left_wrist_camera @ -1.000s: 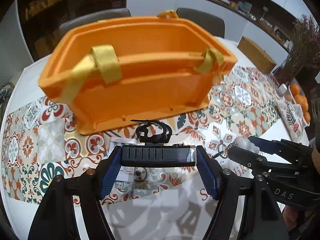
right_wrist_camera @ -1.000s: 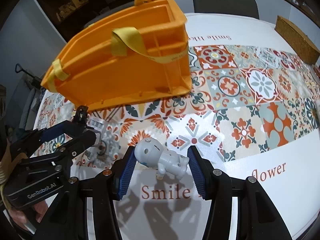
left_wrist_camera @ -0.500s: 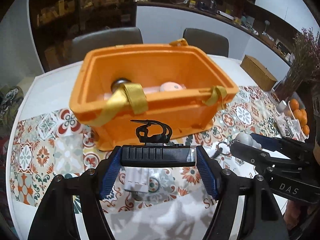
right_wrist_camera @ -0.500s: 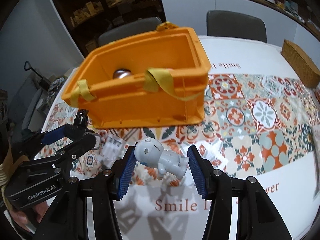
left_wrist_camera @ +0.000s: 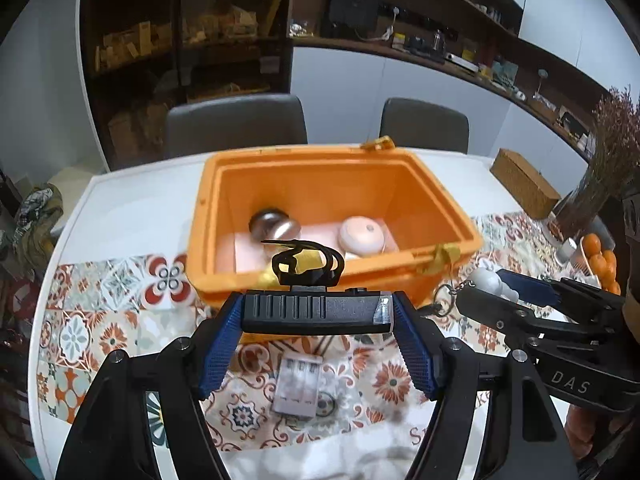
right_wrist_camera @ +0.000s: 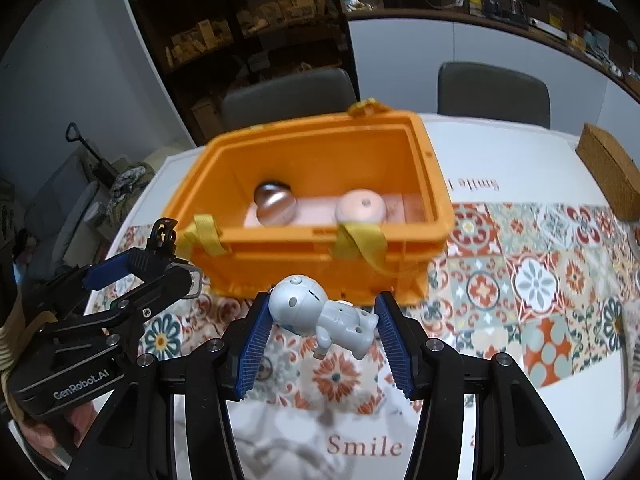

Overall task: Organize rigid objects
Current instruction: 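Carry the black flashlight with the left tool while the right tool carries the figurine over the crate, then open the left tool dropping the flashlight into the crate while the right tool releases the figurine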

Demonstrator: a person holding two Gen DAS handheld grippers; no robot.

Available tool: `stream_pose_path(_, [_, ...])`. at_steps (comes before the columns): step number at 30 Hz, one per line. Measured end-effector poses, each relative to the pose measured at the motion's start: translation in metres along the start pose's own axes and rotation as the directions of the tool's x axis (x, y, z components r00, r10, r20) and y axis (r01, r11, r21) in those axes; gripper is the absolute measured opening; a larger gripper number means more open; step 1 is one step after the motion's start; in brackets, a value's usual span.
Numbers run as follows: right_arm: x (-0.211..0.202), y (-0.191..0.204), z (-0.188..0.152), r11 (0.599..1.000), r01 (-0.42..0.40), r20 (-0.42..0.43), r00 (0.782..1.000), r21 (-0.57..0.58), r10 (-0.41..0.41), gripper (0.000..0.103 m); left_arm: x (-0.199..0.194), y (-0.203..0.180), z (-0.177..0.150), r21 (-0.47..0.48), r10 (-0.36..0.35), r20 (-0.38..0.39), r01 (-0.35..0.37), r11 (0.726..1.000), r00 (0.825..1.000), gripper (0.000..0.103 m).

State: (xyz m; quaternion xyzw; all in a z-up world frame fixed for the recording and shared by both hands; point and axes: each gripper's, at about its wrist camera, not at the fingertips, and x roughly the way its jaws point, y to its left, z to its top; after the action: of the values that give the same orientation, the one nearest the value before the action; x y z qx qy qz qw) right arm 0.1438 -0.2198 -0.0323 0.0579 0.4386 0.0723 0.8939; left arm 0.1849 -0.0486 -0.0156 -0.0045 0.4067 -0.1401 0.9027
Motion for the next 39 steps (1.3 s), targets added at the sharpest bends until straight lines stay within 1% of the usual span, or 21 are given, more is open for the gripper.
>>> stream_pose_path(5, [-0.007, 0.008, 0.016, 1.0, -0.01, 0.04, 0.999, -0.022, 0.011, 0.053, -0.009, 0.004, 0.015, -0.002, 0.006, 0.04, -0.006, 1.0, 0.999, 0.072])
stream_pose_path(8, [-0.01, 0.013, 0.027, 0.999, -0.03, 0.054, 0.998, -0.03, 0.031, 0.053, -0.012, 0.006, 0.024, 0.003, 0.015, 0.063, -0.015, 1.0, 0.998, 0.072])
stream_pose_path(15, [-0.015, 0.025, 0.047, 0.997, -0.025, 0.104, 0.994, -0.067, 0.032, 0.053, -0.016, 0.011, 0.039, 0.01, 0.028, 0.095, -0.029, 1.0, 0.995, 0.072])
stream_pose_path(18, [-0.016, 0.029, 0.053, 0.997, -0.024, 0.121, 0.992, -0.079, 0.034, 0.053, -0.015, 0.012, 0.045, 0.015, 0.028, 0.097, -0.03, 0.999, 0.995, 0.072])
stream_pose_path(22, [-0.012, 0.03, 0.062, 0.996, -0.021, 0.127, 0.991, -0.081, 0.031, 0.053, -0.011, 0.015, 0.053, 0.015, 0.031, 0.089, -0.032, 0.999, 0.996, 0.072])
stream_pose_path(24, [-0.009, 0.028, 0.065, 0.997, -0.025, 0.123, 0.992, -0.073, 0.034, 0.053, -0.007, 0.016, 0.057, 0.014, 0.027, 0.08, -0.029, 0.999, 0.996, 0.072])
stream_pose_path(26, [-0.002, 0.026, 0.07, 0.997, -0.024, 0.113, 0.993, -0.068, 0.032, 0.053, -0.003, 0.015, 0.059, 0.02, 0.038, 0.067, -0.039, 0.999, 0.997, 0.072])
stream_pose_path(35, [0.021, 0.015, 0.086, 0.998, 0.024, 0.08, 0.997, -0.054, -0.019, 0.053, 0.021, 0.014, 0.071, 0.032, 0.083, 0.028, -0.084, 0.996, 0.996, 0.072])
stream_pose_path(39, [0.034, 0.01, 0.09, 0.998, 0.039, 0.048, 0.998, -0.042, -0.037, 0.053, 0.034, 0.013, 0.074, 0.031, 0.087, -0.012, -0.087, 0.996, 0.996, 0.072])
